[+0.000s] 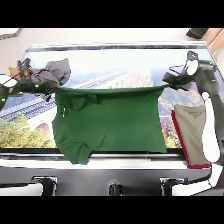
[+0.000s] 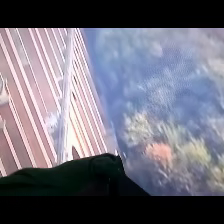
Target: Fold the shirts.
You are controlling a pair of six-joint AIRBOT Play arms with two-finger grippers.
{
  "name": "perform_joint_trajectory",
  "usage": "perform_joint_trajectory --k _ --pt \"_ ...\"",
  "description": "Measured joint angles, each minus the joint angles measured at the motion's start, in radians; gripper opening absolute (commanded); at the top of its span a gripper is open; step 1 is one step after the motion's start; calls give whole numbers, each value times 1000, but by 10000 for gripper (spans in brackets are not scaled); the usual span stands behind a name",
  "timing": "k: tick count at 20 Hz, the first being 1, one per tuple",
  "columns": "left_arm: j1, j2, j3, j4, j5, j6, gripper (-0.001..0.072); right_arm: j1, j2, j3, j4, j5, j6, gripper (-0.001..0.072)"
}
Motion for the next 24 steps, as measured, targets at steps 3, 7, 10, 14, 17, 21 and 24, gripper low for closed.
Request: perform_joint_trajectory --k 3,7,10,14,17,21,24 --pt "-26 -85 71 -5 131 8 37 3 -39 0 0 -196 47 33" --pt "-32 -127 122 -9 241 6 37 5 -57 4 0 -316 73 33" --pt "-37 -160 132 -5 177 -28 36 6 -79 4 1 -235 76 32" --pt "-32 -158 138 43 6 -47 37 5 -75 4 -9 -78 21 33" --pt "-23 -161 124 107 -214 -74 37 5 -78 -4 -15 101 -56 33" --pt "-18 -166 59 166 -397 -98 37 5 -106 -21 -15 304 -111 32" --pt "-22 -167 22 181 -447 -107 409 5 -119 -25 -5 365 -123 123"
